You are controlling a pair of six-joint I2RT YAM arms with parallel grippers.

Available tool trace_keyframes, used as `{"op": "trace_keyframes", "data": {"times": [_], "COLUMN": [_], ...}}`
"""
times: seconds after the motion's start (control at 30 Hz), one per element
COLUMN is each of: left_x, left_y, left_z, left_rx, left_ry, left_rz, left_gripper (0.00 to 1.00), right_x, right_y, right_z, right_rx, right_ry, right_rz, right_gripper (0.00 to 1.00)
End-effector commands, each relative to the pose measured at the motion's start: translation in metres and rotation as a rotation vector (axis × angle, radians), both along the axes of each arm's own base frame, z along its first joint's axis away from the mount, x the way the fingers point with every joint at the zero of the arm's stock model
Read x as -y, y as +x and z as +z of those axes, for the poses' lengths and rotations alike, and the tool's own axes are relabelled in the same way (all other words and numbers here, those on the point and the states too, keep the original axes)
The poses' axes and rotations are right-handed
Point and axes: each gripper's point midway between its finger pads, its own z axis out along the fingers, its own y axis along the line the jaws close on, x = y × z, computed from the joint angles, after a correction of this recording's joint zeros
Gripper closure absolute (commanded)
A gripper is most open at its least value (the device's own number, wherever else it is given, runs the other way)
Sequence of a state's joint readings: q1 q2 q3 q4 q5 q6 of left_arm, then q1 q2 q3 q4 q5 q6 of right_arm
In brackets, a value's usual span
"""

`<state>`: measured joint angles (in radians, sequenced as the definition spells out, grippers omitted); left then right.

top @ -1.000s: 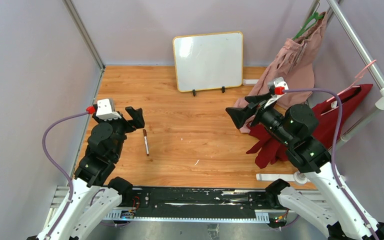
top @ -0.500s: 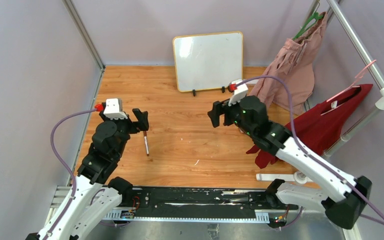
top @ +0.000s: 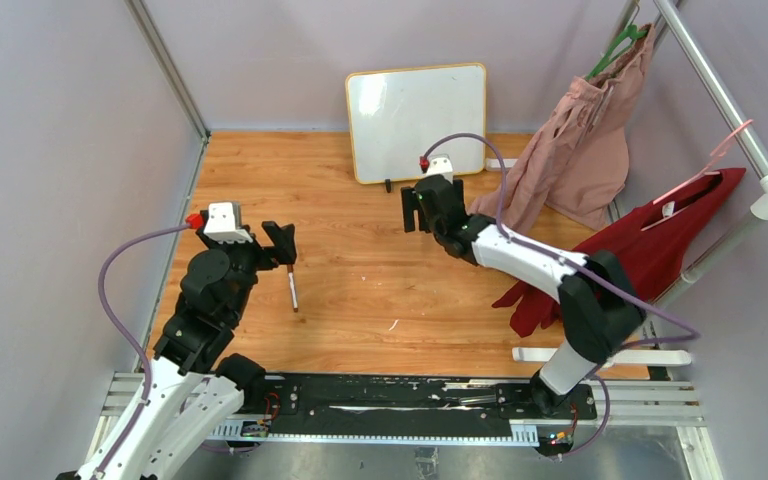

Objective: Write a sentence on the whiteboard
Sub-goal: Move the whiteboard to the center of the board.

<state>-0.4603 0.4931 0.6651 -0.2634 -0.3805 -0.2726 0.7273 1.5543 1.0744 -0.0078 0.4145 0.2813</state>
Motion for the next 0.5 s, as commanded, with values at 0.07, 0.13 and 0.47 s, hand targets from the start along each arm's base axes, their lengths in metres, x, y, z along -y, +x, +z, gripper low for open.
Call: {"op": "trace_keyframes", "data": {"times": [0.07, 0.13, 0.47], "left_x": [0.003, 0.004, 0.005], "left_y": [-0.001, -0.001, -0.003], "left_z": [0.01, 0.011, 0.011], "left_rx": [0.049, 0.052, 0.056], "left_ry": [-0.021, -0.023, -0.022], "left_rz": [-0.018, -0.021, -0.029], "left_gripper": [0.0, 0.0, 0.0], "right_x": [-0.013, -0.015, -0.056], "right_y": [0.065, 0.076, 0.113], "right_z": [0.006, -0.003, -0.047], "right_rx": [0.076, 0.067, 0.002], "right_ry": [0.088, 0.07, 0.111], "right_rz": [-0.013, -0.017, 0.022], "right_gripper": [0.15, 0.15, 0.22]}}
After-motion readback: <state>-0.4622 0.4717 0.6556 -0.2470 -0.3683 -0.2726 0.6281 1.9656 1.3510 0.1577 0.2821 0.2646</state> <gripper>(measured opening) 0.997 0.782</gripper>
